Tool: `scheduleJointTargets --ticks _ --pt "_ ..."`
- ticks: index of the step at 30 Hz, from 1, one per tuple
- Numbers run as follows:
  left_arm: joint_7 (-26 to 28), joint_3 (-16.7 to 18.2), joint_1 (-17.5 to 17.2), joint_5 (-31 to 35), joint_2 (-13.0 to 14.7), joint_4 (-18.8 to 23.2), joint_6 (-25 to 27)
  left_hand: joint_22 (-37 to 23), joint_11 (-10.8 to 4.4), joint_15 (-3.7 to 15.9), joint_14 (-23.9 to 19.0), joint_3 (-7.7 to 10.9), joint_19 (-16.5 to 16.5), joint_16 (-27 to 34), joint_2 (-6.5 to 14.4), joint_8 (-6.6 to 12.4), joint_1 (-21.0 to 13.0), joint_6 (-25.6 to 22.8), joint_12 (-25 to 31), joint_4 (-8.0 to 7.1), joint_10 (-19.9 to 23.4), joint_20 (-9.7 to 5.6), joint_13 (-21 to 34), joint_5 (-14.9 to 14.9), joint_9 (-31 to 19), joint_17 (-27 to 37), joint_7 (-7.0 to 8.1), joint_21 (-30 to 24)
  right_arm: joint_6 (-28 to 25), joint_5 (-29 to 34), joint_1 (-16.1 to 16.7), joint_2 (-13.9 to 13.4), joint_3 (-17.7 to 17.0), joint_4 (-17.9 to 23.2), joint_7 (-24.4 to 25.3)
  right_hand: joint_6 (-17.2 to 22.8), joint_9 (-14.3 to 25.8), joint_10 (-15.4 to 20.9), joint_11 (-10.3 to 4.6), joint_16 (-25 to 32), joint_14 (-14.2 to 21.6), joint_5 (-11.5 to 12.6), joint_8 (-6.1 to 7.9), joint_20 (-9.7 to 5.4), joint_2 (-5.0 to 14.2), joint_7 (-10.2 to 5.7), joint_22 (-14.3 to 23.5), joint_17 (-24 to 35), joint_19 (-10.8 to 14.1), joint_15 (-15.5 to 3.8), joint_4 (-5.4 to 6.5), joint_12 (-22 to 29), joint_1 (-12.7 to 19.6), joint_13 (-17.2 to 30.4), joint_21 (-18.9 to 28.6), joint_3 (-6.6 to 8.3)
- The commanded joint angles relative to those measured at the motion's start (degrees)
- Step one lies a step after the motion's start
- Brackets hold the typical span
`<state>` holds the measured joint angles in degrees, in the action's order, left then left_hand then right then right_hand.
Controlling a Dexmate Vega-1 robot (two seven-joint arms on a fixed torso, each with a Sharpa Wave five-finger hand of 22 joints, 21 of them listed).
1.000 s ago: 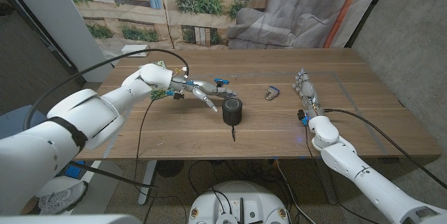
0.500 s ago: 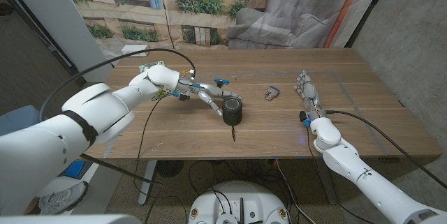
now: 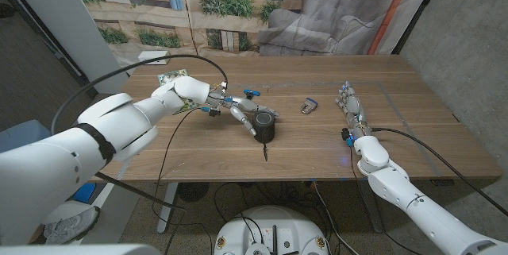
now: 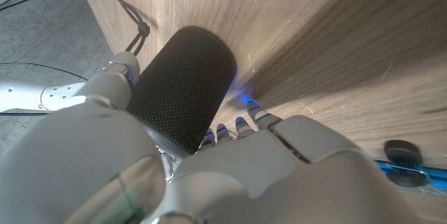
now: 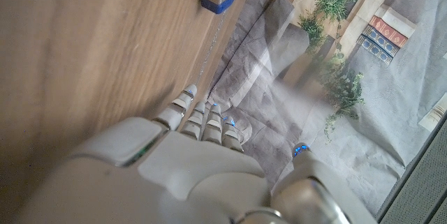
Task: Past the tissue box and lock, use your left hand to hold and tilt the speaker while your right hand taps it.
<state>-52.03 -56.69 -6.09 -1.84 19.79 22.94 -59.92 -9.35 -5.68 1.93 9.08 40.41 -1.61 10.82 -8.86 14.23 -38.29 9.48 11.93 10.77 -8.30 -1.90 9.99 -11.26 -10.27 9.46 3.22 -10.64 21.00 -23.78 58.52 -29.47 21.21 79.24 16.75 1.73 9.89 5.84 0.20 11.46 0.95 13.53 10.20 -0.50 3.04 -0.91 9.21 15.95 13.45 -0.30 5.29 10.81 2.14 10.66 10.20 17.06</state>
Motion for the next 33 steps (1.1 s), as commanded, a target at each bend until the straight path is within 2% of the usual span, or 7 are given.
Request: scheduleJointTargets --ticks 1,7,10,12,15,20,33 --pt "6.8 -1.91 -0.56 1.9 -0.3 -0.49 -1.7 -0.13 -0.69 4.24 -1.95 -0.52 1.45 0.49 -0.22 0.92 -1.7 -1.67 0.58 -0.05 2.04 -3.07 0.37 -0.35 -0.15 0.26 0.49 -0.52 1.01 -0.33 0.9 0.21 -0.35 -0.39 0.05 0.06 0.16 0.44 0.26 0.28 0.44 0.18 0.49 -0.06 0.2 0.23 0.32 0.01 0.44 -0.23 0.01 0.35 -0.69 0.2 0.51 -0.13" --pt "6.99 -1.06 -1.98 -0.33 -0.51 -0.54 -1.72 -0.14 -1.66 5.42 -6.95 -1.25 4.2 0.91 -0.63 2.53 -4.6 -5.85 1.23 0.01 6.99 -3.57 0.59 -0.03 -0.28 0.32 1.1 -0.6 0.98 -0.62 1.07 0.08 -0.55 -0.36 -0.11 0.07 0.16 0.47 0.16 0.32 0.48 0.19 0.49 -0.06 0.28 0.22 0.32 -0.08 0.49 -0.28 0.08 0.35 -0.76 0.2 0.51 -0.17" --pt "8.86 -0.5 -2.83 -0.57 -0.4 -0.45 -2.61 -0.16 -2.43 6.0 -11.46 -2.24 6.57 1.07 -0.9 4.1 -7.4 -9.51 1.89 0.05 11.55 -3.99 0.92 0.39 -0.48 0.37 1.66 -0.58 1.17 -0.78 1.06 0.17 -0.6 -0.6 -0.26 0.09 0.16 0.52 0.19 0.36 0.57 0.19 0.5 -0.06 0.3 0.19 0.32 -0.12 0.56 -0.24 0.12 0.36 -0.79 0.2 0.53 -0.19" --pt "10.54 -0.03 -3.49 -0.64 -0.27 -0.34 -3.34 -0.2 -3.24 6.32 -14.82 -3.01 8.39 1.28 -0.84 5.61 -9.63 -12.58 2.24 0.04 14.33 -4.47 1.18 0.75 -0.75 0.46 1.76 -0.67 1.13 -0.86 1.03 0.18 -0.6 -0.7 -0.36 0.11 0.16 0.53 0.18 0.37 0.57 0.19 0.5 -0.02 0.3 0.16 0.32 -0.14 0.58 -0.3 0.12 0.37 -0.79 0.2 0.54 -0.19" --pt "12.28 0.05 -3.87 -0.13 -0.3 -0.34 -3.44 -0.26 -3.5 6.86 -20.87 -5.04 10.57 1.8 -0.79 8.17 -13.46 -16.64 3.12 -0.08 18.98 -5.94 2.08 1.25 -1.29 0.68 0.71 -0.51 1.25 -1.06 0.95 0.31 -0.6 -0.99 -0.54 0.12 0.16 0.54 0.15 0.4 0.64 0.2 0.5 -0.02 0.33 0.18 0.32 -0.16 0.6 -0.22 0.14 0.37 -0.81 0.2 0.54 -0.2" --pt "15.67 0.73 -5.0 -0.14 -0.33 -0.36 -3.87 -0.44 -4.93 9.32 -30.29 -9.07 15.2 4.0 1.15 13.83 -17.96 -23.72 6.53 -0.72 28.55 -6.06 4.86 1.22 -2.83 1.7 0.75 -1.01 1.01 -1.25 0.69 0.35 -0.49 -1.3 -0.86 0.12 0.16 0.55 0.2 0.42 0.67 0.21 0.5 -0.02 0.38 0.17 0.32 -0.25 0.65 -0.21 0.2 0.36 -0.83 0.2 0.54 -0.22" --pt "22.2 1.14 -7.72 -0.2 -1.05 -0.72 -3.19 -0.9 -6.09 11.31 -43.09 -16.46 25.81 11.74 6.06 24.66 -24.44 -35.09 14.06 -0.97 44.43 -5.72 12.28 0.63 -5.21 6.33 2.14 -2.63 -0.12 -1.89 0.33 -0.17 -0.48 -1.17 -1.57 0.14 0.16 0.6 0.11 0.44 0.68 0.25 0.5 -0.03 0.53 0.12 0.32 -0.41 0.72 -0.23 0.32 0.37 -0.88 0.19 0.54 -0.25"
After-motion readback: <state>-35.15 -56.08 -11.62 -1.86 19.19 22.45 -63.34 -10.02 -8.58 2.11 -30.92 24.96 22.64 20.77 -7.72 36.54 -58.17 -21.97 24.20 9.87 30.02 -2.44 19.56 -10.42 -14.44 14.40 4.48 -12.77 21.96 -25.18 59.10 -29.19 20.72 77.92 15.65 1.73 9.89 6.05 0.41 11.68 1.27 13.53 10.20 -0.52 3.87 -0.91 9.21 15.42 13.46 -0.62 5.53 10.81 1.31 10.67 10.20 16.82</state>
